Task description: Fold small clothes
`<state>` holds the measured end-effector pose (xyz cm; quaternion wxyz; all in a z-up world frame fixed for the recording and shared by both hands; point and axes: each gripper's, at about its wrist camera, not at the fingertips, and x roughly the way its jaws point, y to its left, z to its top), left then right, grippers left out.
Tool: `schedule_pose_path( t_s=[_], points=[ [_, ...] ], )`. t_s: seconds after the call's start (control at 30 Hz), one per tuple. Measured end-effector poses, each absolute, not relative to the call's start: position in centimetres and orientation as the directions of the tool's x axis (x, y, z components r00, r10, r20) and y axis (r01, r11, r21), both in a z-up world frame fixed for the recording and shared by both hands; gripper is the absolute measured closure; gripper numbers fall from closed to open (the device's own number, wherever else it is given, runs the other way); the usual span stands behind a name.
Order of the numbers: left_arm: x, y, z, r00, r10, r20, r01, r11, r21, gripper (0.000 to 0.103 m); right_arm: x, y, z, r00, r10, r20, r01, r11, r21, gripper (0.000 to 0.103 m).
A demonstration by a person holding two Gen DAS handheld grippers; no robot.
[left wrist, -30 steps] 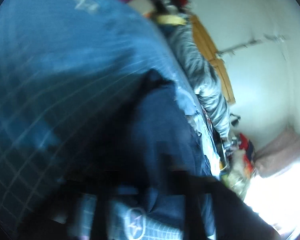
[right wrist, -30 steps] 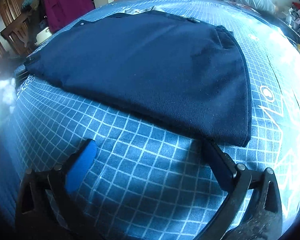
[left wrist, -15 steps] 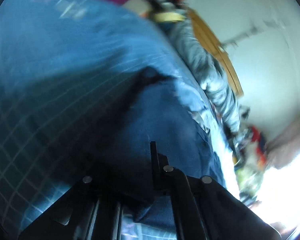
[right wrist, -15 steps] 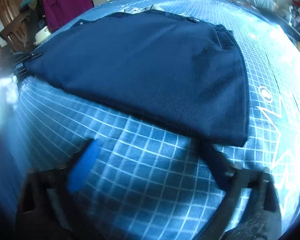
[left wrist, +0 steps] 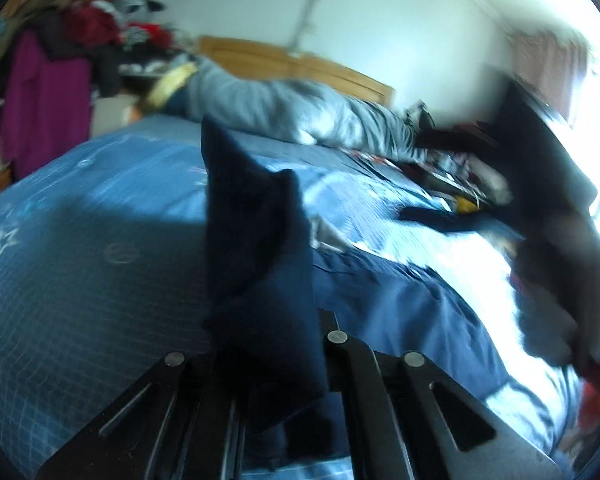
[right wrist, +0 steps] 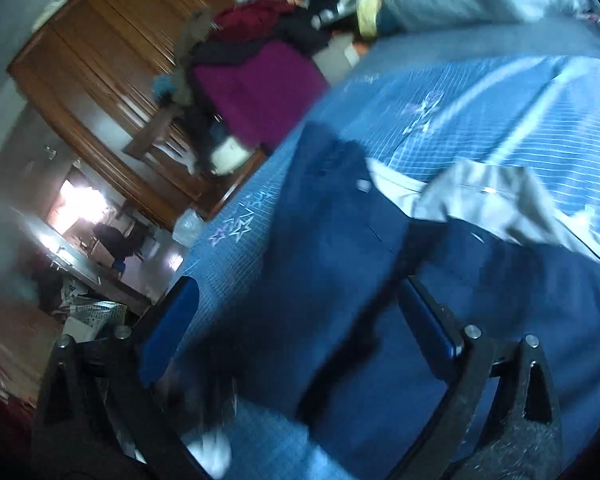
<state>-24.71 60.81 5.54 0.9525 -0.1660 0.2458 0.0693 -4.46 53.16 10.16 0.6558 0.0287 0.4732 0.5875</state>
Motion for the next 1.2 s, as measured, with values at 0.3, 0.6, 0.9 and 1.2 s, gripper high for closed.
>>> schedule_pose_path(
  t_s=[0.3,0.6,0.9,1.2],
  points=[
    [-20.3,54.8,4.8,0.821,-0.089,-0.564,-0.054,0.971,-0.231,0.100,1.3,51.0,2.8,-0.005,0.764,-0.645,-0.605,0.511,0.610,0.089],
    [-14.4,44.2,5.8,0.740,-0.332,-0.585,0.239,0.943,-0.232,0.095,3.9,34.1,3.2,0.117,0.820,-0.560,-0.504,0.535,0.678,0.091],
    [-8.5,37.9,0.8,0.598,-0.380,-0.706,0.308,0.922,-0.235,0.086,7.4,28.4,-1.3,0.064,0.796,-0.602,-0.406,0.572,0.713,0.089],
    [-12.9,36.8,2.6,0.589,-0.402,-0.701,0.362,0.907,-0.216,0.063,5.6,24.6,0.0,0.045,0.795,-0.605,-0.384,0.573,0.724,0.041]
  ],
)
